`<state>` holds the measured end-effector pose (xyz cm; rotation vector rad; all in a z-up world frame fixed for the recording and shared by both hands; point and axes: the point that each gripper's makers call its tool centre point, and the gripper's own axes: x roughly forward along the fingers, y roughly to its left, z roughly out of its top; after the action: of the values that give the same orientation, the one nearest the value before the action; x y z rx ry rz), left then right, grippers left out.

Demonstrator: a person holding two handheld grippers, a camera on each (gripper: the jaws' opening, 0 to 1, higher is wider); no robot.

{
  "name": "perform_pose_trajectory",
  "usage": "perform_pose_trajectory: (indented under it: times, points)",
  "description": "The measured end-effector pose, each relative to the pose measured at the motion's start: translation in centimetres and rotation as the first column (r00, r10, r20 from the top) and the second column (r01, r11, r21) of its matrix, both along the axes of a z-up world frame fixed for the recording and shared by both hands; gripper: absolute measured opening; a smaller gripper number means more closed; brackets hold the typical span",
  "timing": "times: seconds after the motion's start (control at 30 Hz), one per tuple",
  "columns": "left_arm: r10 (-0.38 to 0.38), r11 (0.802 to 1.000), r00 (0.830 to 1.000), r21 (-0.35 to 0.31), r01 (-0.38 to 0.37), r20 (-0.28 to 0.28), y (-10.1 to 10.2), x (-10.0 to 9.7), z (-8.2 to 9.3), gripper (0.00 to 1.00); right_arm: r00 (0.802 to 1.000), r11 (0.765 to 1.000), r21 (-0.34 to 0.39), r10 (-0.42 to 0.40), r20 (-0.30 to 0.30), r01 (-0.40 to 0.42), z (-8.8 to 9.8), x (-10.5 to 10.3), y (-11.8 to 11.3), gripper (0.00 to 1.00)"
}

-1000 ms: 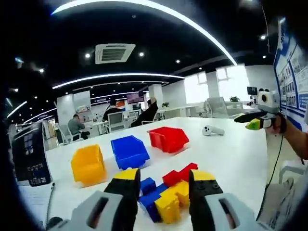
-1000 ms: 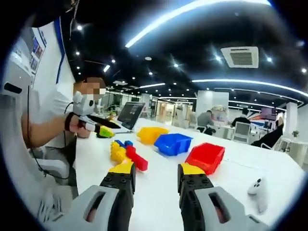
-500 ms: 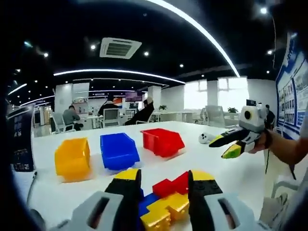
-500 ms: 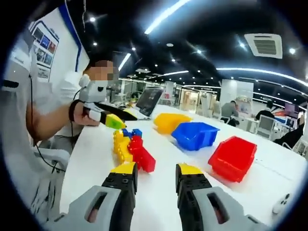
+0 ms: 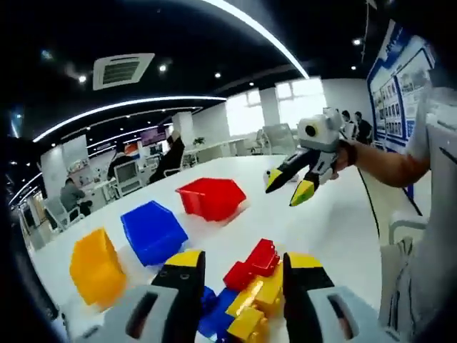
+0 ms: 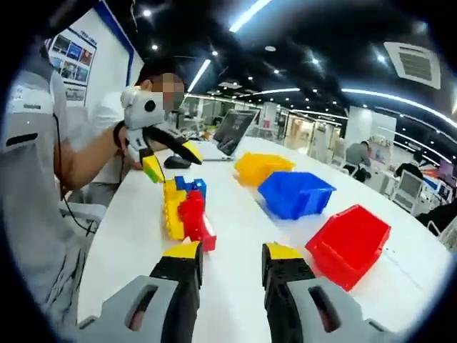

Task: Take apart the toy blocks one by one and place each separated block into its matching bin, sorting the blocks by their type until all the connected pieces are disassembled and separated into the correct bins

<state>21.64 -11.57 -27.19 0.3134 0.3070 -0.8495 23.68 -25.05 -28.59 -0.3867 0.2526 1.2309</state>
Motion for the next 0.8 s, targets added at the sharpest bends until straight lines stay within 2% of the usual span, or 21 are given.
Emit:
perform_pose_trajectory:
  times: [0.07, 0.1, 0.13, 0.17, 0.2, 0.3, 0.4, 0.5, 0.57, 0.63, 0.7, 0.73, 0.77, 0.8]
  points:
    - [-0.041, 0.999, 0.999, 0.021, 0.041, -0.006, -0.7, 0.3, 0.0, 0.52, 0.998, 0.998, -0.035, 0.054, 0.008, -0.054, -0.7, -0.1, 1.1, 0.35]
    - [-0.07, 0.997, 0.997, 0.027, 0.07, -0.025, -1.2, 0.3, -0.3, 0.5, 0.997, 0.995, -0.053, 0.082, 0.009, -0.081, -1.2, -0.1, 1.7, 0.35]
    - [-0.097, 0.995, 0.993, 0.028, 0.099, -0.069, -1.6, 0.0, -0.7, 0.48, 0.995, 0.993, -0.064, 0.103, 0.004, -0.103, -1.6, -0.1, 2.2, 0.35]
    - [-0.108, 0.994, 0.99, 0.027, 0.11, -0.086, -1.7, -0.1, -0.9, 0.45, 0.994, 0.992, -0.062, 0.106, 0.0, -0.106, -1.7, 0.0, 2.4, 0.35]
    - [-0.151, 0.988, 0.975, 0.019, 0.156, -0.162, -2.2, -0.5, -1.9, 0.43, 0.991, 0.989, -0.059, 0.132, -0.017, -0.133, -2.3, 0.1, 3.3, 0.35]
    - [-0.143, 0.988, 0.97, 0.029, 0.152, -0.194, -2.1, 0.4, -2.9, 0.41, 0.979, 0.981, -0.036, 0.187, -0.08, -0.19, -3.3, 0.2, 4.6, 0.35]
    - [-0.152, 0.987, 0.959, 0.017, 0.16, -0.238, -1.8, 1.0, -3.7, 0.37, 0.97, 0.974, -0.034, 0.222, -0.1, -0.226, -4.1, 0.2, 5.2, 0.34]
    - [-0.144, 0.986, 0.952, 0.041, 0.161, -0.27, -1.4, 1.5, -4.4, 0.34, 0.962, 0.966, -0.042, 0.249, -0.111, -0.255, -4.6, 0.1, 5.6, 0.34]
    - [-0.157, 0.984, 0.948, 0.032, 0.172, -0.277, -1.7, 1.8, -4.5, 0.31, 0.956, 0.96, -0.034, 0.272, -0.112, -0.277, -4.7, -0.1, 6.0, 0.34]
    - [-0.17, 0.982, 0.946, 0.036, 0.187, -0.277, -1.8, 1.9, -4.8, 0.3, 0.952, 0.956, -0.03, 0.287, -0.107, -0.292, -4.8, -0.2, 6.3, 0.33]
    - [-0.169, 0.98, 0.95, 0.06, 0.191, -0.263, -1.7, 2.3, -5.2, 0.21, 0.951, 0.952, -0.04, 0.298, -0.087, -0.302, -5.1, 0.1, 6.5, 0.33]
    - [-0.206, 0.973, 0.943, 0.044, 0.225, -0.26, -2.0, 1.9, -5.2, 0.2, 0.951, 0.952, -0.041, 0.299, -0.08, -0.303, -5.1, 0.2, 6.6, 0.33]
    - [-0.199, 0.976, 0.941, 0.034, 0.217, -0.275, -1.9, 2.0, -5.3, 0.19, 0.95, 0.951, -0.04, 0.303, -0.076, -0.307, -5.2, 0.3, 6.6, 0.31]
    - [-0.211, 0.972, 0.941, 0.04, 0.229, -0.264, -1.9, 2.0, -5.3, 0.19, 0.948, 0.949, -0.038, 0.309, -0.069, -0.312, -5.1, 0.5, 6.7, 0.31]
